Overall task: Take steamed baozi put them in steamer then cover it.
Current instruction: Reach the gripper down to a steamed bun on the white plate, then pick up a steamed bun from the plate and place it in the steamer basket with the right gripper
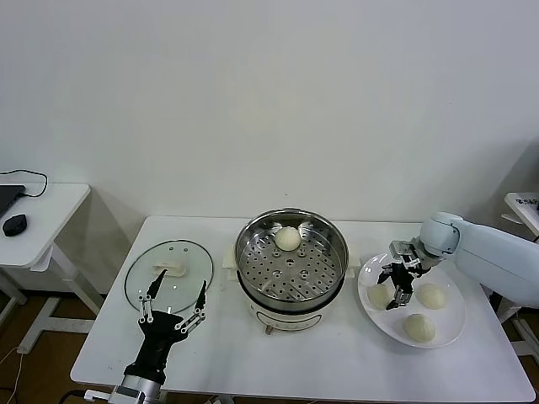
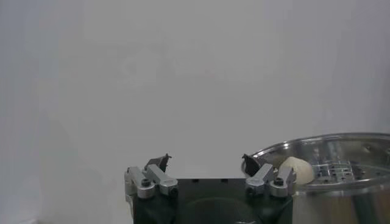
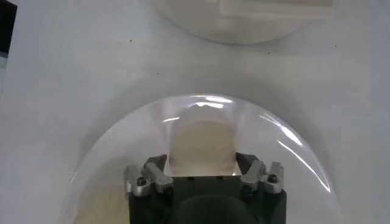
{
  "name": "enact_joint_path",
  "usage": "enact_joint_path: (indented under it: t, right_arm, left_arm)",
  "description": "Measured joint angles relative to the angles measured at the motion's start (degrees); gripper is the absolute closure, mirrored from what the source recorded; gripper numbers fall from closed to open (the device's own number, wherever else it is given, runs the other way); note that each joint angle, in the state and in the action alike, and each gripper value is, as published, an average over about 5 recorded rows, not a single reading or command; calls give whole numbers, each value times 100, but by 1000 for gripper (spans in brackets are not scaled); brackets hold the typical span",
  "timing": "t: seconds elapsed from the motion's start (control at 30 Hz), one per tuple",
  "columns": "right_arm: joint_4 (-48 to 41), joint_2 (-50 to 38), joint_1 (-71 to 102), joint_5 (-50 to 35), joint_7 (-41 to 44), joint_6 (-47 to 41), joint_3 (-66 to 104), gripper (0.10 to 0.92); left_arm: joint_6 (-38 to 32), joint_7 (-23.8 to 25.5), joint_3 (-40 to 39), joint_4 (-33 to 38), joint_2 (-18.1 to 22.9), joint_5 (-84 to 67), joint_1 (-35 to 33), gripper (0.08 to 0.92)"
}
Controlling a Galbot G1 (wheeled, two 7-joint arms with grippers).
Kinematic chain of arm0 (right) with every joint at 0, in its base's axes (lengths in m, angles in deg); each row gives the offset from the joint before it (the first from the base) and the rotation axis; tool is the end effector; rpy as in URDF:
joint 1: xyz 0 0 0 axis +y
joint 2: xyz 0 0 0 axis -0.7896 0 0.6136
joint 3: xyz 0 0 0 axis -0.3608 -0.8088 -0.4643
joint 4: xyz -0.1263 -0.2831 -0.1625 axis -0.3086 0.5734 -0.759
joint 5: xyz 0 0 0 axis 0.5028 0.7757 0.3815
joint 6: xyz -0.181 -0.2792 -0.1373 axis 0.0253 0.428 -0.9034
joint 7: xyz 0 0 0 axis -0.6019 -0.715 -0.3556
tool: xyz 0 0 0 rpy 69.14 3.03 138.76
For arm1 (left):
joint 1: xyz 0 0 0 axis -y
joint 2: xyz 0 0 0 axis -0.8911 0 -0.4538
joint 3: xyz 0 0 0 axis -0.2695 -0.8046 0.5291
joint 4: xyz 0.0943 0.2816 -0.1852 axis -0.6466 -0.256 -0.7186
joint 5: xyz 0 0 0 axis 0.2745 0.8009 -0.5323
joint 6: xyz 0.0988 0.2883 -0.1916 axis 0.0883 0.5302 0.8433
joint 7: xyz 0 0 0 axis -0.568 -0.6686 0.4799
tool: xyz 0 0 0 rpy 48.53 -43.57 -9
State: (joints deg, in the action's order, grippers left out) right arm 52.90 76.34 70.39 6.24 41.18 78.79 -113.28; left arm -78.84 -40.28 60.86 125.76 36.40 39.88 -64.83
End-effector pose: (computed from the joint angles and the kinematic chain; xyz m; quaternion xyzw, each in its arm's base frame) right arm 0.5264 -0.1902 -0.2345 0.5524 -0.5465 0.4619 0.4277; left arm 0.1451 0.0232 -0.2860 0.0842 0.9883 0.1154 0.0538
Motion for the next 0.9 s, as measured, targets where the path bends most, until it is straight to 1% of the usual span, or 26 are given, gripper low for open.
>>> enact_joint_path:
  t: [0.17, 0.43, 0.67, 0.9]
  right_arm:
    - [61, -64, -38, 34, -14, 1, -8, 358]
    - [229, -197, -515, 44, 204, 43, -149, 372]
    - [472, -121, -1638, -230, 688, 19, -626, 380]
    - [813, 306, -2964, -778, 1039, -107, -1264, 381]
  left_arm:
    - [0, -7, 1, -10, -4, -3, 19, 177]
    - [7, -15, -57, 9, -43, -5, 80, 177]
    - [-8, -27, -137, 12, -114, -6, 135, 177]
    - [-14, -44, -209, 22, -167, -7, 162, 177]
